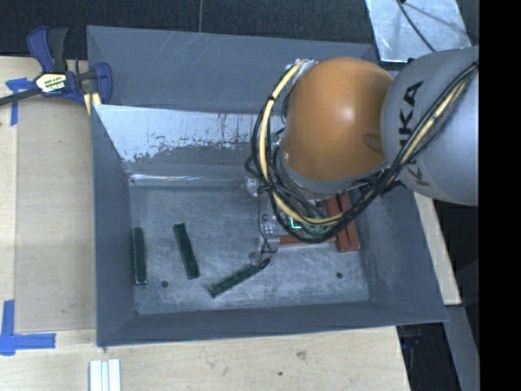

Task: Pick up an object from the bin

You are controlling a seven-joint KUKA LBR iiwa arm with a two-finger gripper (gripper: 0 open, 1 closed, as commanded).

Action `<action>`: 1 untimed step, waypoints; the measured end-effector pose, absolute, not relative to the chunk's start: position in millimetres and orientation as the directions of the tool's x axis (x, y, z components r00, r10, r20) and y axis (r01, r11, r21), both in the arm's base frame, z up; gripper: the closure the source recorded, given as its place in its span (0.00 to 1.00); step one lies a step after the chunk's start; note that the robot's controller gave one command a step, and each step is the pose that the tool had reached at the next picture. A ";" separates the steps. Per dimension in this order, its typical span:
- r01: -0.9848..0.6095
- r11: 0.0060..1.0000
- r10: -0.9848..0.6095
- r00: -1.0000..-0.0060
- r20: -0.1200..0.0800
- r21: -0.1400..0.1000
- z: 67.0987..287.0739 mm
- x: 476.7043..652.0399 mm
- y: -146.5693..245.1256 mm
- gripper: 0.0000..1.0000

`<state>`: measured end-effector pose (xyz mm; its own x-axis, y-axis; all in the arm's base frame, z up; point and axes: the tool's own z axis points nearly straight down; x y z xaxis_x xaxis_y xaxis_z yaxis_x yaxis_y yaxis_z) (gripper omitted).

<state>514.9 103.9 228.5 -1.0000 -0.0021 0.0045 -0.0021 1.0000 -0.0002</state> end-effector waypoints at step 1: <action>-0.274 0.962 -0.274 -0.962 0.004 0.000 123.5 487.5 96.5 0.00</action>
Offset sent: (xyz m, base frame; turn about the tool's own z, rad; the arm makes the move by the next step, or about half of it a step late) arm -0.0263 -0.0068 -0.1027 -0.2758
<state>487.5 96.5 123.5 -0.9617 -0.2741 0.0042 -0.2741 0.9617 0.0004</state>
